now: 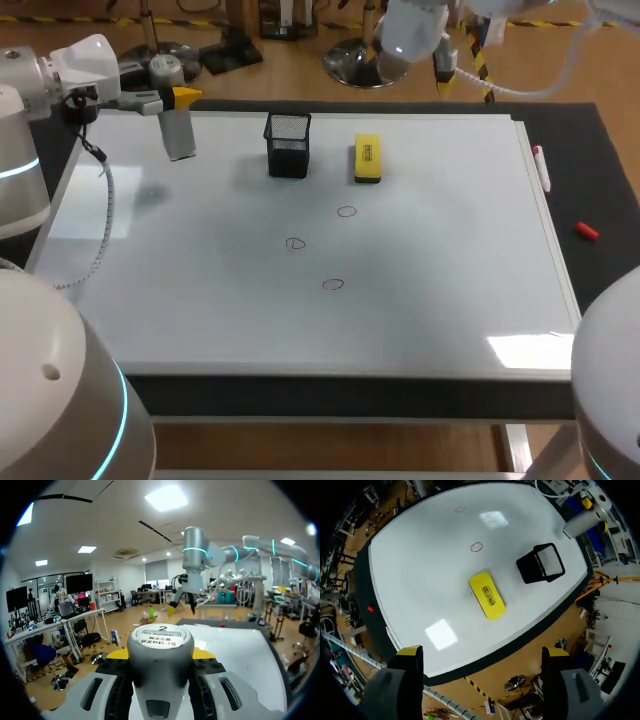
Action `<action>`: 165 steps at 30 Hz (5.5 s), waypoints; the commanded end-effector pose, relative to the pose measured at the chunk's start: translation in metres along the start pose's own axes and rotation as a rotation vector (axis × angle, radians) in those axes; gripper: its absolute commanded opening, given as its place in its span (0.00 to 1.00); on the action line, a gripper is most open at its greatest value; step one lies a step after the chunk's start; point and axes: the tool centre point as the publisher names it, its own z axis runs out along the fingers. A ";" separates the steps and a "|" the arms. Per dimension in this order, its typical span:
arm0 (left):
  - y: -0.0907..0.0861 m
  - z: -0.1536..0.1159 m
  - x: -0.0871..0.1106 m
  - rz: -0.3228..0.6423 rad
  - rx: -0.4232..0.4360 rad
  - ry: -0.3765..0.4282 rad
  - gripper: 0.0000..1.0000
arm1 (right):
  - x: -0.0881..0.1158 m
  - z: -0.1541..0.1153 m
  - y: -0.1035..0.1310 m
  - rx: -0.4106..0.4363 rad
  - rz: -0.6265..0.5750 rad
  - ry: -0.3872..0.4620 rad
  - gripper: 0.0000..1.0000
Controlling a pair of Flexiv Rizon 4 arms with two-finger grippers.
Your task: Pick up the inspection probe, press it on each red-marked spot on the whiteboard one by one, put down the probe, pick up the eraser, and wipe off all the red marks.
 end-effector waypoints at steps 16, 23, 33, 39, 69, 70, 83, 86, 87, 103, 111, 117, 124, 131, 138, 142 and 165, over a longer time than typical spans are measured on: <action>0.000 0.000 0.000 0.002 0.002 0.000 0.00 | -0.012 0.061 0.038 -0.080 -0.354 0.017 1.00; 0.000 0.000 0.000 0.002 0.002 0.000 0.00 | -0.017 0.078 0.051 -0.069 -0.444 0.037 1.00; 0.000 0.000 0.000 0.002 0.002 0.000 0.00 | -0.018 0.098 0.066 -0.063 -0.491 0.061 1.00; 0.000 0.000 0.000 0.002 0.002 0.000 0.00 | -0.014 0.109 0.071 -0.074 -0.490 0.055 1.00; 0.000 0.000 0.000 0.002 0.002 0.000 0.00 | -0.011 0.131 0.081 -0.116 -0.518 0.076 0.98; 0.000 0.000 0.000 0.002 0.002 0.000 0.00 | -0.011 0.131 0.081 -0.117 -0.517 0.075 0.95; 0.000 0.000 0.000 0.002 0.002 0.000 0.00 | -0.006 0.122 0.076 -0.100 -0.469 0.048 0.00; 0.000 0.000 0.000 0.002 0.002 0.000 0.00 | 0.000 0.112 0.072 -0.077 -0.436 0.039 0.00; 0.000 0.000 0.000 0.002 0.002 0.000 0.00 | 0.002 0.108 0.071 -0.066 -0.423 0.032 0.00; 0.000 0.000 0.000 0.002 0.002 0.000 0.00 | 0.070 0.066 0.043 -0.008 -0.053 0.077 0.00; 0.000 0.000 0.000 0.002 0.002 0.000 0.00 | 0.117 0.062 0.043 -0.006 0.096 0.119 0.00; 0.000 0.000 0.000 0.002 0.002 0.000 0.00 | 0.149 0.062 0.048 -0.011 0.187 0.135 0.00; 0.000 0.000 0.000 0.002 0.002 0.000 0.00 | 0.183 0.060 0.055 -0.006 0.285 0.132 0.00; 0.000 0.000 0.000 0.002 0.002 0.000 0.00 | 0.204 0.061 0.063 -0.009 0.332 0.140 0.00; 0.000 0.000 0.000 0.002 0.002 0.000 0.00 | 0.209 0.066 0.065 -0.028 0.353 0.128 0.00; 0.000 0.000 0.000 0.002 0.002 0.000 0.00 | 0.209 0.066 0.065 -0.028 0.353 0.128 0.00; 0.000 0.000 0.000 0.002 0.002 0.000 0.00 | 0.209 0.066 0.065 -0.028 0.353 0.128 0.00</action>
